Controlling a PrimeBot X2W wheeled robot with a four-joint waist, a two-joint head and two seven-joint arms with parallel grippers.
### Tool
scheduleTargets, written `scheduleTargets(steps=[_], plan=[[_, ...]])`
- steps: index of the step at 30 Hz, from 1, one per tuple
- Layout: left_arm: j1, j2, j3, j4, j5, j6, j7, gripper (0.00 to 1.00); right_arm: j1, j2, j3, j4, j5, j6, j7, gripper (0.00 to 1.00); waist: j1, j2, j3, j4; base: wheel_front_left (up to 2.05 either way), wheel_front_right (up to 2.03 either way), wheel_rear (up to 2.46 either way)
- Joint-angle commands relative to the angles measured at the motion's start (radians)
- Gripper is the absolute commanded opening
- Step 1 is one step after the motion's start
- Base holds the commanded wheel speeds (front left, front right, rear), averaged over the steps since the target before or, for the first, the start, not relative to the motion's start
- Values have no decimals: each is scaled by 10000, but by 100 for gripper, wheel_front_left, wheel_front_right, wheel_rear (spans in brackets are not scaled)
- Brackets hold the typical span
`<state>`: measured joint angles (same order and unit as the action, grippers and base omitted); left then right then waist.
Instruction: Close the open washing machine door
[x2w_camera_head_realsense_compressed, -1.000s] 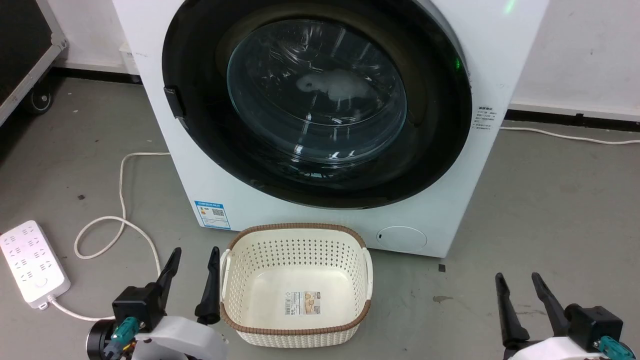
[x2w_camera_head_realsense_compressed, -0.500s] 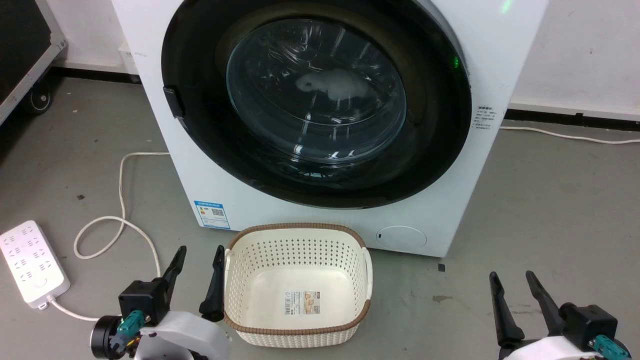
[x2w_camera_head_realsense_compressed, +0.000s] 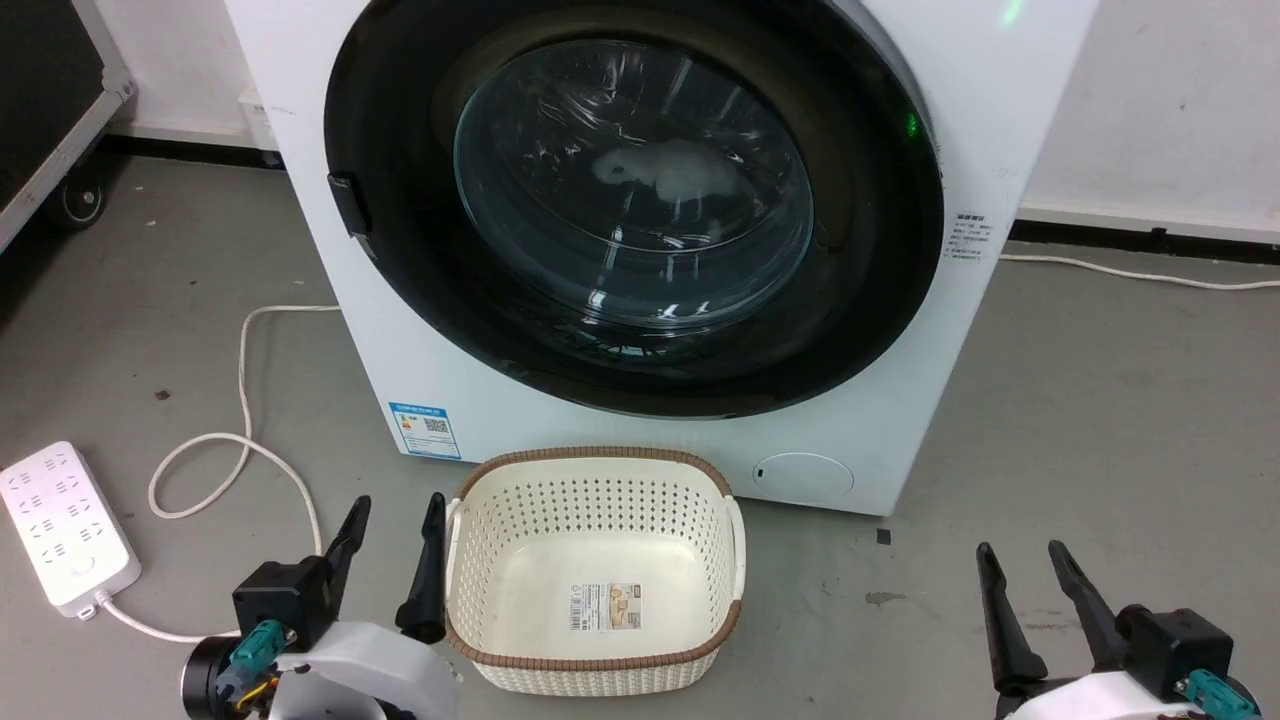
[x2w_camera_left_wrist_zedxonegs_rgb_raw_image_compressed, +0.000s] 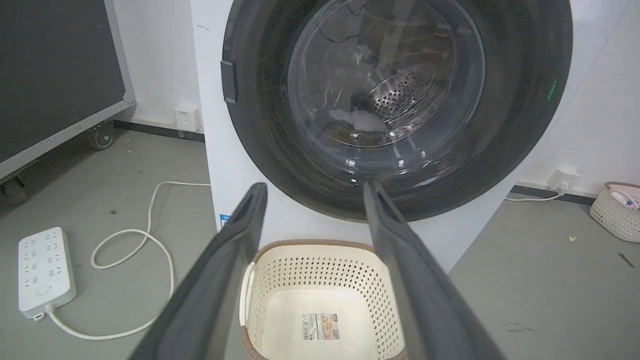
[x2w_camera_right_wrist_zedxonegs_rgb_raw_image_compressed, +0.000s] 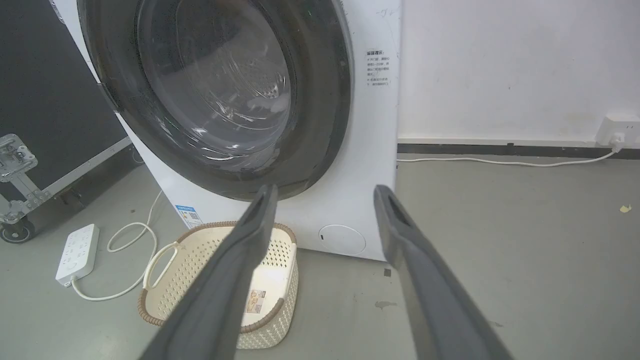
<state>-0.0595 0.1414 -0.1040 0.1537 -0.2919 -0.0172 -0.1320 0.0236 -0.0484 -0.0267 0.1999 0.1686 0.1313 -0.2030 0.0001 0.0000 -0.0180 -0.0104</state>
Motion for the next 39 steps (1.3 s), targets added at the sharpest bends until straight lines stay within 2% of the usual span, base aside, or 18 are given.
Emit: scheduleTargets(steps=[1,39], plan=[[1,-1,0,-4,-8,37,-2,0,-3,0,-3,-5,-6,0,1,0,0,0,3,-1,0,0,0],[162,-254,275,-419,781,76,357,0,-68,-5,70,-544,-462,-2,550,0,-1,0,51,28,0,0,0]])
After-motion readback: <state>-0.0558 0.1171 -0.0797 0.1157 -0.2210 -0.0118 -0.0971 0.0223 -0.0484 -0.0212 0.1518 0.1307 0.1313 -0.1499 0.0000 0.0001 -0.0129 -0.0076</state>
